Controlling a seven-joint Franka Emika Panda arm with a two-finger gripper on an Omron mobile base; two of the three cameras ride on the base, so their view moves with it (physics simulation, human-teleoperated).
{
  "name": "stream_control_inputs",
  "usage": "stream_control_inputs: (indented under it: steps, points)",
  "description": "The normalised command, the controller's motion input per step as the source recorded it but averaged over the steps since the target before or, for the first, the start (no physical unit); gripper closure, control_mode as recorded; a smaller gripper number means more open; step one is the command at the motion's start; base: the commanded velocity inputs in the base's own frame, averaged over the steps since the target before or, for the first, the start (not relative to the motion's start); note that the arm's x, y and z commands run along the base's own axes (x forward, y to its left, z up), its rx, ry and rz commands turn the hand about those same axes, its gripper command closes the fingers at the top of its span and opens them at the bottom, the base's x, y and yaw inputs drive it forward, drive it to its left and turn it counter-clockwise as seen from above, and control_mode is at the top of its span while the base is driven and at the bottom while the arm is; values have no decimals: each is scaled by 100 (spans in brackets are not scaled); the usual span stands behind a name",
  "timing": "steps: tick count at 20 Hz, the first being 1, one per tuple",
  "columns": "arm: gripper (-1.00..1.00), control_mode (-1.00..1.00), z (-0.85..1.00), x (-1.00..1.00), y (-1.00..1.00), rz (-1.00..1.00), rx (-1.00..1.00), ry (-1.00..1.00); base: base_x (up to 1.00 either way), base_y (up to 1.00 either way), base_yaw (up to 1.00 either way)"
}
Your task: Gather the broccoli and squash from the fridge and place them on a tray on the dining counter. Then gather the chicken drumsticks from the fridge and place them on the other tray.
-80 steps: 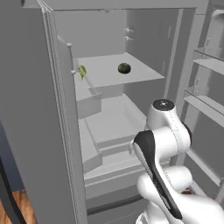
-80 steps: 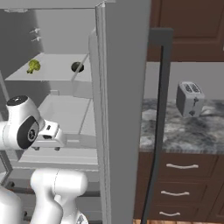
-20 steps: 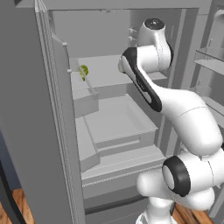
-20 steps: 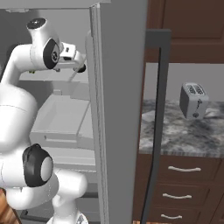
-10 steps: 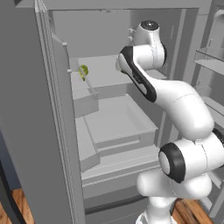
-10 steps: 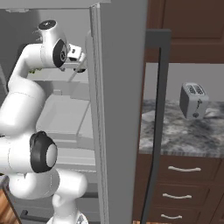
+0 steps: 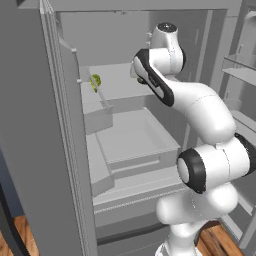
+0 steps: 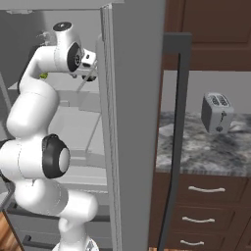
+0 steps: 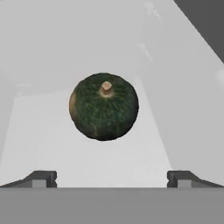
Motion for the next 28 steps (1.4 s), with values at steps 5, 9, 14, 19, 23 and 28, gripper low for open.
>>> stream_control_inputs:
  steps: [5,9,14,19,23,28]
  points:
    - [-100,-100,-12,28,0,-3,3,1,0,0,0]
    - [-100,-100,-14,27,0,-2,1,0,0,0,0]
    - [-100,-100,-9,32,0,-2,1,0,0,0,0]
    - [-100,-100,-5,20,0,-1,2,0,0,0,0]
    - [100,-100,-18,1,0,0,2,0,0,0,0]
    - [100,-100,-16,-4,0,0,1,1,0,0,0]
